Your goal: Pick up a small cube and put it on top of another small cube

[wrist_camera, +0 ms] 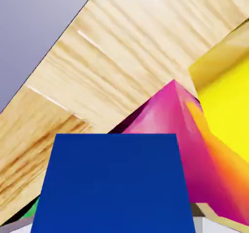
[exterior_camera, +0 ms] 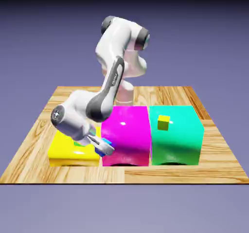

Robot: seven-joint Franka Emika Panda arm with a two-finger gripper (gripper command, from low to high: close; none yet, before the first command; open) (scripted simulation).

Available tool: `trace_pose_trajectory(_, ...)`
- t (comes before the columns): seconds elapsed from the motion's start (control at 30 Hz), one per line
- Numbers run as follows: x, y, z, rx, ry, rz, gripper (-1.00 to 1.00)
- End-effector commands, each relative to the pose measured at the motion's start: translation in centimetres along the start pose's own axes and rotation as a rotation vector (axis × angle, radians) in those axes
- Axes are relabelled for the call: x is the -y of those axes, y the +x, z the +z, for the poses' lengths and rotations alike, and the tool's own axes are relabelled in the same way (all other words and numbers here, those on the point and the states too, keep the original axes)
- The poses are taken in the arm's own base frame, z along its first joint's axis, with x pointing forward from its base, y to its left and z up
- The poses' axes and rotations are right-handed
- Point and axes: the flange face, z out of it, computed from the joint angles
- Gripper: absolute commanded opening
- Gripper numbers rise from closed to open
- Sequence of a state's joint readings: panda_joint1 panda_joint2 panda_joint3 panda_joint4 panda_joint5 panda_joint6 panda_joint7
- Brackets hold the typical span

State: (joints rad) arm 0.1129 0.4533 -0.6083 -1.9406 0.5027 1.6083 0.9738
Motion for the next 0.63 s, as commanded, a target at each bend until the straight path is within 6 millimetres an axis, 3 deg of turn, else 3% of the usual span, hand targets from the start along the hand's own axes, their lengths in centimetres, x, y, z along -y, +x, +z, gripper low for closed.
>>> trace_pose_trajectory(0.0, -1.8, 1.7, -0.8, 0.013, 0.009, 0.023, -1.0)
trace_pose_trajectory(0.1, -7.6, 6.3, -2.5, 0.057, 0.038, 0.086, -1.0)
trace_pose_trajectory(0.23, -15.7, 11.3, -3.1, 0.115, 0.076, 0.161, -1.0)
trace_pose_trajectory(0.27, -16.4, 11.0, -2.7, 0.118, 0.062, 0.149, -1.0)
trace_pose_trajectory(0.3, -15.6, 9.6, -2.1, 0.108, 0.029, 0.112, -1.0)
trace_pose_trajectory(0.33, -15.6, 9.6, -2.1, 0.108, 0.029, 0.112, -1.0)
trace_pose_trajectory(0.47, -14.6, 10.0, 4.3, 0.108, 0.029, 0.111, -1.0)
trace_pose_trajectory(0.5, -14.6, 10.0, 4.4, 0.108, 0.029, 0.111, -1.0)
trace_pose_trajectory(0.53, -14.6, 10.0, 4.4, 0.108, 0.029, 0.111, 1.0)
trace_pose_trajectory(0.57, -14.6, 10.0, 4.4, 0.108, 0.029, 0.111, 1.0)
trace_pose_trajectory(0.6, -14.7, 10.0, 2.7, 0.109, 0.029, 0.11, 1.0)
